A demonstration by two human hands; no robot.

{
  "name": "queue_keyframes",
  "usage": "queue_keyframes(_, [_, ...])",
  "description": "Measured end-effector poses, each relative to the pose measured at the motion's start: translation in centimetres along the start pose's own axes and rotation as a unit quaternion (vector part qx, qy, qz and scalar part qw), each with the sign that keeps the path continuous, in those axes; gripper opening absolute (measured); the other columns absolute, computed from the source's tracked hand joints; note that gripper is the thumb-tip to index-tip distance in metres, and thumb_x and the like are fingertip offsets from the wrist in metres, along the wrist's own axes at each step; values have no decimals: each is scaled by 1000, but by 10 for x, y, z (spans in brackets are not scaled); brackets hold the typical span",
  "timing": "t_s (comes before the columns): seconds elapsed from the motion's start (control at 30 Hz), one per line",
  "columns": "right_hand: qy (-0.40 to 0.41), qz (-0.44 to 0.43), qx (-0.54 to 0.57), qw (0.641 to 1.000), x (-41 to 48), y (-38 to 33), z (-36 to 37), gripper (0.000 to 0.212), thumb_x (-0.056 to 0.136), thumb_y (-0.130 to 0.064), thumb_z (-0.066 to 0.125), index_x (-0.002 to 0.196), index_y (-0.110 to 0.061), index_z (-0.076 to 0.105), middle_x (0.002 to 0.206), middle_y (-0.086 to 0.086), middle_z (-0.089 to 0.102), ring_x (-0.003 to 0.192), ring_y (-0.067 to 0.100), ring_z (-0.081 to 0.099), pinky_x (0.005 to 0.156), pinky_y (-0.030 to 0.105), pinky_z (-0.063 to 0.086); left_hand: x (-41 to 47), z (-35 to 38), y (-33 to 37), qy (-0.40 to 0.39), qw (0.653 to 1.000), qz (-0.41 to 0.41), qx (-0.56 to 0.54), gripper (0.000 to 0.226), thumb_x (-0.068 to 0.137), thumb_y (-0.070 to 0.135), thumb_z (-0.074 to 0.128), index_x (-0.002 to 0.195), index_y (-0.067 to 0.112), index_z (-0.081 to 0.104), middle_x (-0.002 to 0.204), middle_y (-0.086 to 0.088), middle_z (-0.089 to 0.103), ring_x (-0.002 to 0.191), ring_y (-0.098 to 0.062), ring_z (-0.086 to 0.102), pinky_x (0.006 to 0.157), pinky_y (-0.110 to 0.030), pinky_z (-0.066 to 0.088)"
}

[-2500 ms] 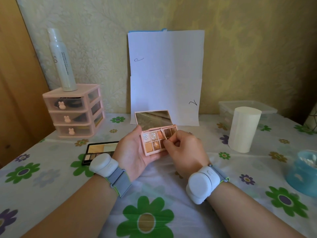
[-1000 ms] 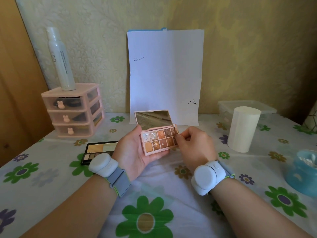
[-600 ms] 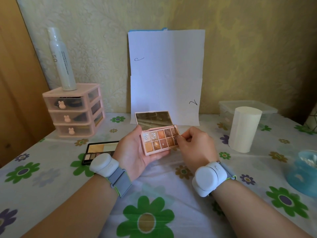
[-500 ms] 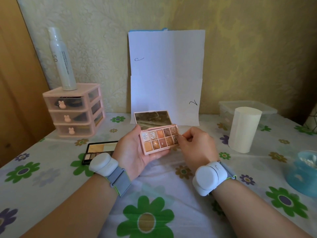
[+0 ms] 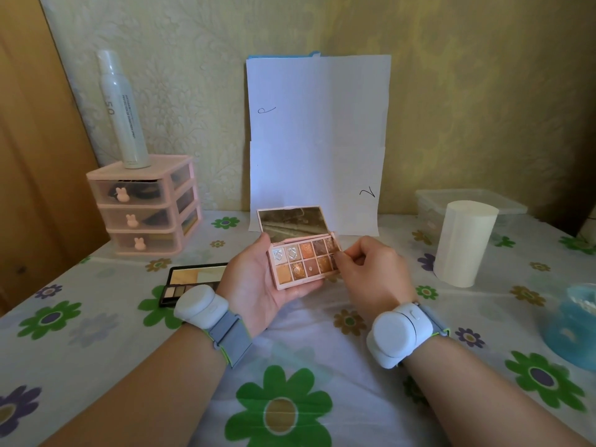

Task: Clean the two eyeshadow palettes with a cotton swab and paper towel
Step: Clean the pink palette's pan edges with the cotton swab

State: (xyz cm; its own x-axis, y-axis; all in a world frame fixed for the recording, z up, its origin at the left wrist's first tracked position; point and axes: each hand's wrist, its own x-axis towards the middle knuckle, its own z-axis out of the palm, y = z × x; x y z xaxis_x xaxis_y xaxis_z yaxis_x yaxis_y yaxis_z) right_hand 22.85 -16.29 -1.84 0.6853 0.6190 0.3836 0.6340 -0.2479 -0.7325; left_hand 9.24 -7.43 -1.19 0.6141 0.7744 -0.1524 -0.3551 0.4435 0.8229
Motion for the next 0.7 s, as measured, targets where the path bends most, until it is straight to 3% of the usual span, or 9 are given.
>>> queue_keyframes(0.2, [-18,-63,40,997,-12,-11,4,17,86,-30,67,73,-20,63,62,-8,63,63,8,56,59,27,44,2,0,-1,-11,1000,9,-22,59,110,44,26,128,-1,60,117,-25,73,105,-41,72,88,-58,56])
queue_keyframes(0.3, [-53,-113,61,990,-24,-17,12,16,86,-31,70,74,-21,64,67,-9,66,67,6,59,62,21,45,3,-2,0,-23,999,6,-42,59,110,43,24,122,0,63,111,-23,75,94,-34,76,73,-47,63])
queue_keyframes(0.37, [-74,-142,55,986,-30,-19,17,12,87,-27,69,75,-23,66,70,-10,67,70,6,60,64,17,45,6,-4,0,-22,998,9,-60,59,111,43,24,124,0,63,114,-23,74,97,-33,76,69,-42,63])
queue_keyframes(0.47, [-84,-148,48,984,-34,-19,22,8,85,-22,65,78,-25,67,69,-12,66,71,5,60,65,15,45,11,-6,-1,-13,997,25,-71,58,110,43,26,135,3,59,123,-22,71,107,-34,73,71,-41,63])
queue_keyframes(0.7, [-79,-140,36,986,-33,-18,22,8,82,-19,66,80,-26,69,71,-13,66,72,3,60,65,14,44,14,-7,-2,-17,996,45,-74,57,110,42,24,131,3,61,120,-21,73,101,-33,74,70,-40,62])
